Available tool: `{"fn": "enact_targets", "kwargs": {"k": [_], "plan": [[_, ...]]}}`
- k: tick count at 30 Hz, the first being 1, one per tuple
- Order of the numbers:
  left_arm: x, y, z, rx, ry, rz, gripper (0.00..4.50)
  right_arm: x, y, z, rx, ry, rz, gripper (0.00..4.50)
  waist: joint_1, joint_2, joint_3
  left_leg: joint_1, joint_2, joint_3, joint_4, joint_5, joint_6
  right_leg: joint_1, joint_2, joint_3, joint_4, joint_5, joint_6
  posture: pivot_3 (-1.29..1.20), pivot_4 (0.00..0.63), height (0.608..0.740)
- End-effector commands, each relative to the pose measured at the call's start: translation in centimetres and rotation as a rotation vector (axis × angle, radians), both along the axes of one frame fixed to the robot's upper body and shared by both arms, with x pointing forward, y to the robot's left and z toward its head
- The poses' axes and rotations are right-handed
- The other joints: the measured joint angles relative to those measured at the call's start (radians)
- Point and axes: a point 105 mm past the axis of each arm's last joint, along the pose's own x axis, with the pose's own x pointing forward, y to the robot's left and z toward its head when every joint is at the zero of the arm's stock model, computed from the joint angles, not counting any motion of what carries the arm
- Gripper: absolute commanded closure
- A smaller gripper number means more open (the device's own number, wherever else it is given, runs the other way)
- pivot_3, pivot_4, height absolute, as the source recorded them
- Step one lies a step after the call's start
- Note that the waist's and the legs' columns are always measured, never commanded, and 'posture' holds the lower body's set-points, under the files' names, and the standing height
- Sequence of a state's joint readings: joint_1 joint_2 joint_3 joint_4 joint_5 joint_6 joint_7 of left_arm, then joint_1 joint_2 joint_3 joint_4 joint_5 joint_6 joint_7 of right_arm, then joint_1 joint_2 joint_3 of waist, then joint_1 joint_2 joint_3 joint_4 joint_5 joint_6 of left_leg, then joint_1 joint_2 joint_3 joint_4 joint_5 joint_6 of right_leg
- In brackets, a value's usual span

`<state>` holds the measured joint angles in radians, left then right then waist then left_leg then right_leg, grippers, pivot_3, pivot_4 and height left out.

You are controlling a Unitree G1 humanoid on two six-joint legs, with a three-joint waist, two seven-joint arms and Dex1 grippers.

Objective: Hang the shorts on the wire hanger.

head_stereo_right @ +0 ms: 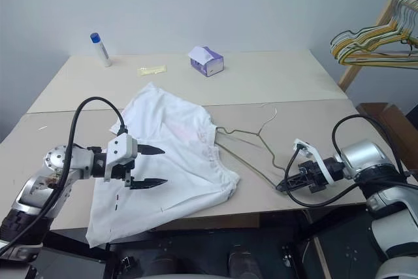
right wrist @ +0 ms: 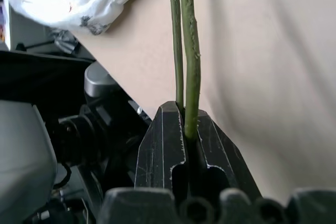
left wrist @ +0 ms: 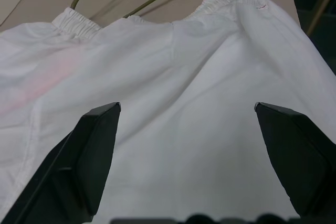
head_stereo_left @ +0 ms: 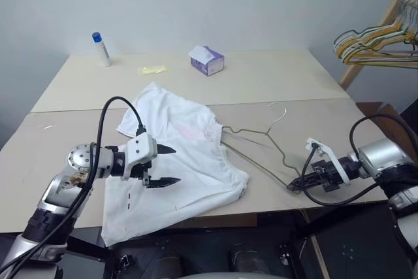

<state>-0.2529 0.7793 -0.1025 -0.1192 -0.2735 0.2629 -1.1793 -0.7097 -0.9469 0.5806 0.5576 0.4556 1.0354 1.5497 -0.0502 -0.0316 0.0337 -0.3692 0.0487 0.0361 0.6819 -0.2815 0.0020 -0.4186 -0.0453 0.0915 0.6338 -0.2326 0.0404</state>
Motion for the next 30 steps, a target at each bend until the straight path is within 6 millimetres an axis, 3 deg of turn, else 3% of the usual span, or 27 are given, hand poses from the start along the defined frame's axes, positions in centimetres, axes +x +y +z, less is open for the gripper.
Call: {"fn": "enact_targets", "kwargs": {"k": [1, 4, 10, 14, 18, 23, 30], "plan": [[0.2, -0.4, 0.2, 0.004, -0.038, -0.007, 0.09, 0.3, 0.8, 1.5, 0.062, -0.019, 0.078, 4.5, 0.002, 0.0, 0.0, 0.0, 0.0, 0.0, 0.0, 0.0, 0.0, 0.0, 0.0, 0.0, 0.0, 0.0, 0.0, 0.01, 0.0, 0.74], [0.4, -0.6, 0.0, 0.007, -0.045, -0.006, 0.09, 1.9, 1.1, 1.5, 0.07, -0.02, 0.014, 4.5, 0.001, 0.0, 0.0, 0.001, 0.0, 0.0, 0.001, 0.0, 0.0, 0.0, 0.0, 0.0, 0.001, 0.0, 0.0, 0.01, 0.0, 0.74], [0.4, -0.6, -0.3, 0.027, -0.054, -0.004, 0.09, 5.0, 0.8, 4.0, 0.187, -0.131, -0.129, 4.5, 0.007, 0.0, 0.0, 0.0, 0.0, 0.001, 0.001, 0.0, 0.0, -0.002, 0.0, 0.001, 0.004, 0.0, -0.001, 0.02, 0.0, 0.74], [-0.1, -0.5, -0.7, 0.029, -0.043, -0.003, 0.09, 3.5, 1.1, 3.7, 0.202, -0.124, -0.049, 4.5, 0.017, 0.0, 0.0, 0.0, 0.0, 0.0, 0.001, 0.0, 0.0, -0.002, 0.0, 0.0, 0.005, 0.0, -0.001, 0.02, 0.0, 0.74], [-0.3, -0.8, -1.0, 0.029, -0.036, -0.013, 0.09, 1.3, 1.8, 1.2, 0.125, -0.02, 0.052, 4.5, 0.018, 0.001, -0.001, 0.0, 0.0, 0.0, 0.002, 0.0, 0.0, -0.002, 0.0, 0.0, 0.007, 0.0, -0.001, 0.01, 0.0, 0.74], [-0.1, -1.0, -1.3, 0.046, -0.041, -0.019, 0.09, 2.4, 1.6, 0.4, 0.072, -0.025, 0.021, 4.5, 0.001, 0.005, -0.003, 0.002, 0.0, 0.002, 0.003, 0.0, 0.0, -0.001, 0.0, 0.003, 0.009, 0.0, -0.001, 0.01, 0.0, 0.74], [-0.3, -0.9, -1.6, 0.058, -0.039, -0.014, 0.09, 4.6, 0.9, 1.9, 0.036, -0.131, -0.007, 4.5, 0.007, 0.005, -0.003, 0.001, 0.0, 0.002, 0.003, 0.0, 0.0, -0.002, 0.001, 0.002, 0.008, 0.0, -0.001, 0.01, 0.0, 0.74]]}}
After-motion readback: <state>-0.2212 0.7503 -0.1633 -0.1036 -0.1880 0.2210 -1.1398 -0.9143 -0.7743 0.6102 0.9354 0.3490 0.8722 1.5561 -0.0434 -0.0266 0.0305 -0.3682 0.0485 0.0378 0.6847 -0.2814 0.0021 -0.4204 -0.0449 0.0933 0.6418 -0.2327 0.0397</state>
